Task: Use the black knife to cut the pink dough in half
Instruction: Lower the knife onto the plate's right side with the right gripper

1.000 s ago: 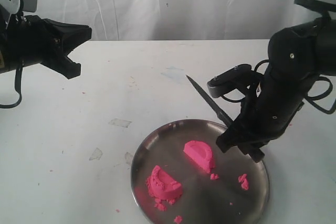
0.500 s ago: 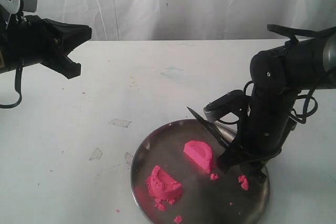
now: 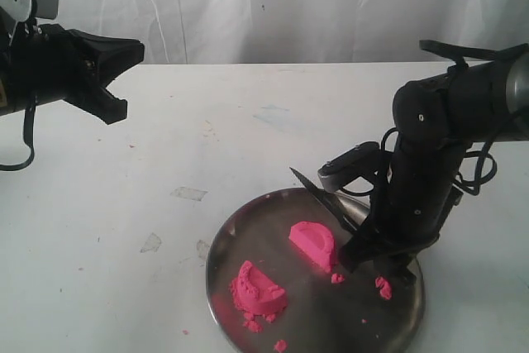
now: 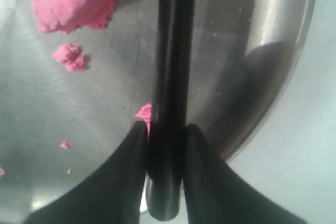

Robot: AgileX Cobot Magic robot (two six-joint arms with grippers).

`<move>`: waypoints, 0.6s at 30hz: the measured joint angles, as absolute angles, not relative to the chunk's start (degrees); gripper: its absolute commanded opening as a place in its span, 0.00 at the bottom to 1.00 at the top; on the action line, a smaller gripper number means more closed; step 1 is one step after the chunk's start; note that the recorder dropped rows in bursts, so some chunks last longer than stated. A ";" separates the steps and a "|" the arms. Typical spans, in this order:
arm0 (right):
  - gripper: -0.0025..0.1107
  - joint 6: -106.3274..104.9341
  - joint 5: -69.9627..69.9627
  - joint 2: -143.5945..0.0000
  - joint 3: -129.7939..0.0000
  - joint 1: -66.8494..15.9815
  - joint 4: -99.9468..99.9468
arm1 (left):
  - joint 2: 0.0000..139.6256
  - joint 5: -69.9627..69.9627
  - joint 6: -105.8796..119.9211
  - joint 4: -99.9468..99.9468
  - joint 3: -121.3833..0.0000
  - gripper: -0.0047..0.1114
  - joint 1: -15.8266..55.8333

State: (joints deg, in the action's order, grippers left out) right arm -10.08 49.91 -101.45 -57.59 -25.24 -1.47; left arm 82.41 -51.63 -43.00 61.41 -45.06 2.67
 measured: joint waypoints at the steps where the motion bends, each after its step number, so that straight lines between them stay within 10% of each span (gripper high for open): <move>1: 0.27 -10.08 49.92 -101.45 -57.59 -25.24 -1.47 | 82.41 -51.63 -43.00 61.41 -45.06 0.04 2.67; 18: 0.41 -10.08 47.78 -101.45 -57.70 -25.24 -3.61 | 82.41 -51.63 -43.00 61.41 -45.06 0.04 2.67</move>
State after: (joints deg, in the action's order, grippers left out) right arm -10.08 47.78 -101.45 -57.70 -25.24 -3.61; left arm 82.41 -51.63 -43.00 61.41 -45.06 2.67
